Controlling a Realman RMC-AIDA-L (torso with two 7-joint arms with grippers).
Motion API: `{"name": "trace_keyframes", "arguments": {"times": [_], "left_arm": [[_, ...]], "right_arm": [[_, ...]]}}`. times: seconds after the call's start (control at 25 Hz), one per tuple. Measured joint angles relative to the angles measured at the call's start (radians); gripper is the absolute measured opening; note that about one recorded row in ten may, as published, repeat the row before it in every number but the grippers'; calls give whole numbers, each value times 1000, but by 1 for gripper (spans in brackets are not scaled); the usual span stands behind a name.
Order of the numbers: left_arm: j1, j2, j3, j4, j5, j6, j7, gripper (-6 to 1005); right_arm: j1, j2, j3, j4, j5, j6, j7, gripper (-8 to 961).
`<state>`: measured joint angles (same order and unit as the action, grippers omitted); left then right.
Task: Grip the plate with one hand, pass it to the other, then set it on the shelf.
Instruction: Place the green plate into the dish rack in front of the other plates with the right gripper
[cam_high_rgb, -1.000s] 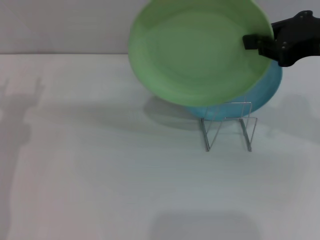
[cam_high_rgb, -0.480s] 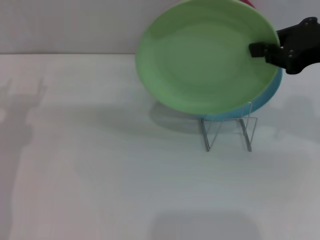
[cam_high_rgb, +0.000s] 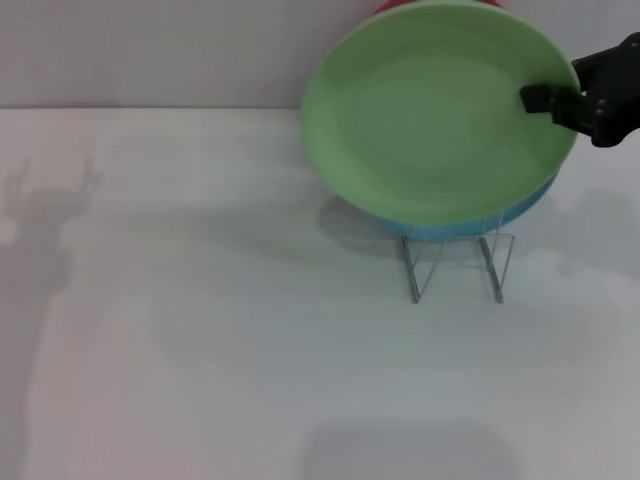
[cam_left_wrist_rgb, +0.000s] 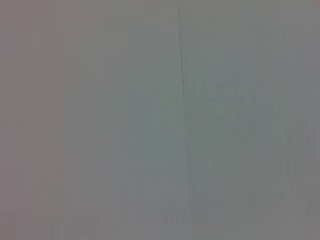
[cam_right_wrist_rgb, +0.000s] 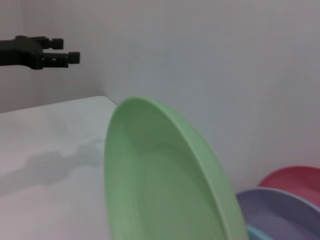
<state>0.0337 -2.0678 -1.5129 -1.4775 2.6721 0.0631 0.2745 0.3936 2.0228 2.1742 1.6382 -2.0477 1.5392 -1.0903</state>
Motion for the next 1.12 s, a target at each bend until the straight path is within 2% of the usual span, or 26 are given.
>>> {"name": "trace_keyframes", "arguments": {"times": [0.44,1.12], "left_arm": [[0,1,12,7,0,15,0,861],[-1,-2,38,22,0,31,0,861]], "right_arm": [[3,-7,8,2,-44,13,-15,64],[58,-25,-2,-30,-115,31,-64,64]]}}
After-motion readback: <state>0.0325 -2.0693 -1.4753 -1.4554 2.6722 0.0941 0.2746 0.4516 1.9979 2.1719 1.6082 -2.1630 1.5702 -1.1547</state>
